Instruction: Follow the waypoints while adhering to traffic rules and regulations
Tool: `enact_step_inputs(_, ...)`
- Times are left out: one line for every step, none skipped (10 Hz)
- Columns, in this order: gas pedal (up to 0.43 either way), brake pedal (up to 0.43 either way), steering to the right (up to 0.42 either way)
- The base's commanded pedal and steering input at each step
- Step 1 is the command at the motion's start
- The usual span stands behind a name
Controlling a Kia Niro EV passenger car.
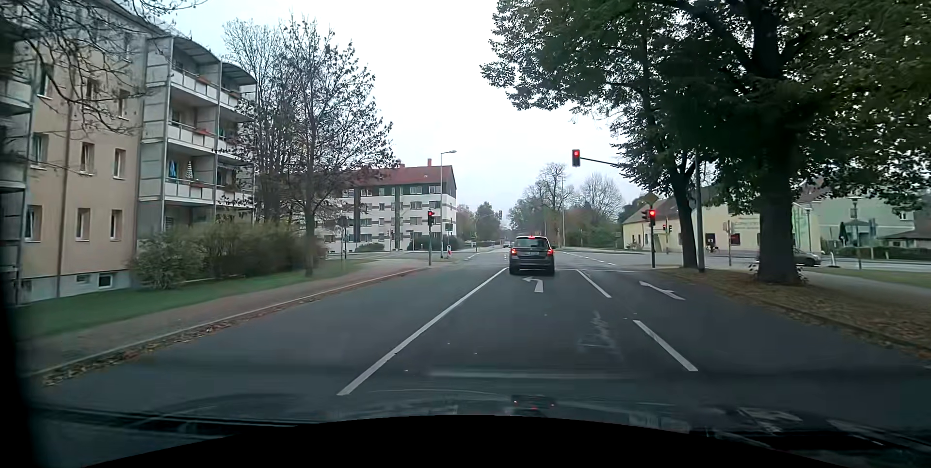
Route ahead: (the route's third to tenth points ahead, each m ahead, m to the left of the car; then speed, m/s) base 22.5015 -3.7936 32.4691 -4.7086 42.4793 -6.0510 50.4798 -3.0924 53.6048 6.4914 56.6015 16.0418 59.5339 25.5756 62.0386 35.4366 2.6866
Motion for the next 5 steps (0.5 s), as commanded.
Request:
enact_step_inputs(0.020,0.000,0.018)
enact_step_inputs(0.020,0.000,0.019)
enact_step_inputs(0.020,0.000,0.019)
enact_step_inputs(0.020,0.000,0.019)
enact_step_inputs(0.008,0.000,0.020)
